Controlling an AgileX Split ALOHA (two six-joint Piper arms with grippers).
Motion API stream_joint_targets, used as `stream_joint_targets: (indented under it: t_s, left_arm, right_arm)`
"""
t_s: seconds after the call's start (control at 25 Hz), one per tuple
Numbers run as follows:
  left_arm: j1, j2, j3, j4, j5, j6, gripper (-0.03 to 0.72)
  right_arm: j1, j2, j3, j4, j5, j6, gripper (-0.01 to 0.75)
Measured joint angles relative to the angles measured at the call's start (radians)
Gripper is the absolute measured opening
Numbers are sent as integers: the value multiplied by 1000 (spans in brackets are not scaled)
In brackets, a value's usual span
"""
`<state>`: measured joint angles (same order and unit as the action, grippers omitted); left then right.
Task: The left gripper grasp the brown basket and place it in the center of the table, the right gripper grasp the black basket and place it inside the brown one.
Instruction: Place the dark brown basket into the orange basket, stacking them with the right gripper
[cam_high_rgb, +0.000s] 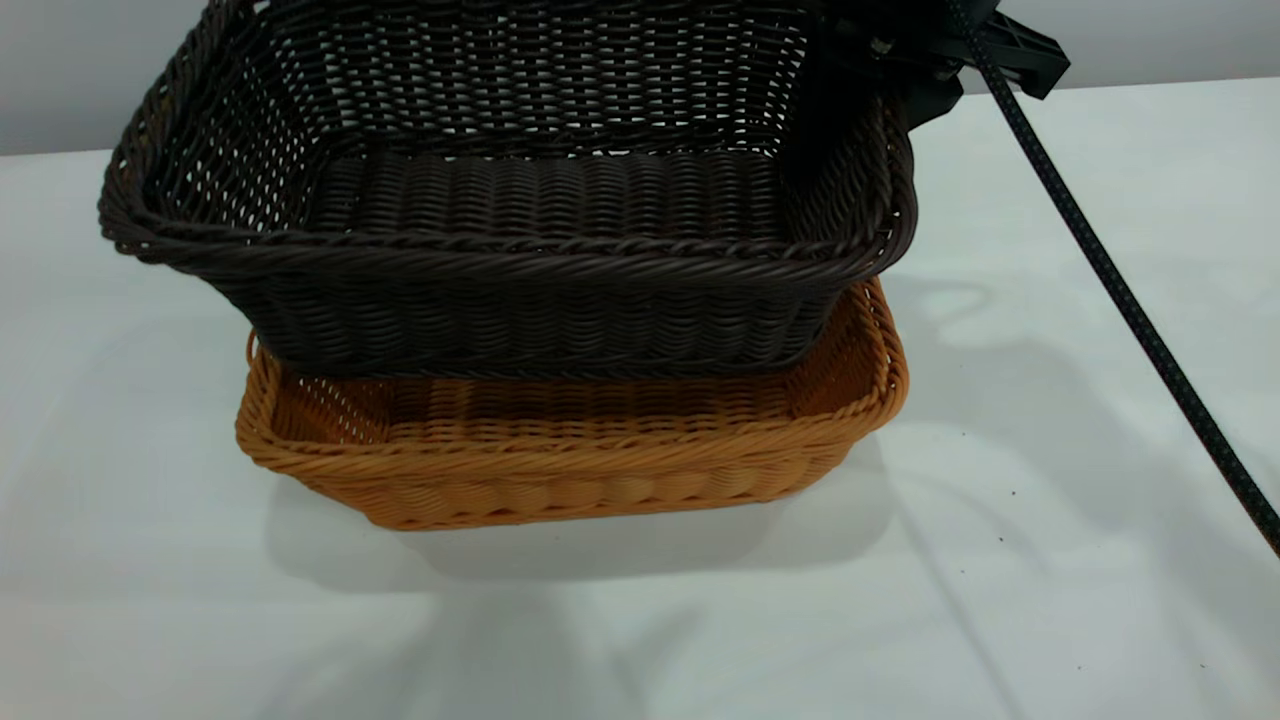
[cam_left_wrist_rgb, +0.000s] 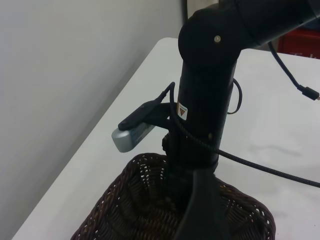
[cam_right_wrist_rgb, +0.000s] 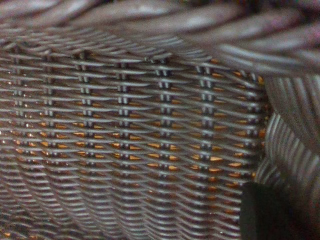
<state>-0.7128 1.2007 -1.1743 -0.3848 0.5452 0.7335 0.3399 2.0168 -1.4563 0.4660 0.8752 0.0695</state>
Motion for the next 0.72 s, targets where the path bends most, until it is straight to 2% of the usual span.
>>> stream_joint_targets:
  t_s: [0.2,0.72]
  left_arm:
    - [0,0,0,0,7,0,490]
    - [0,0,0,2,22,-1,490]
  right_arm:
    - [0,44,2,-5,32,-4,118]
    - [0,132,2,0,-12,-7,118]
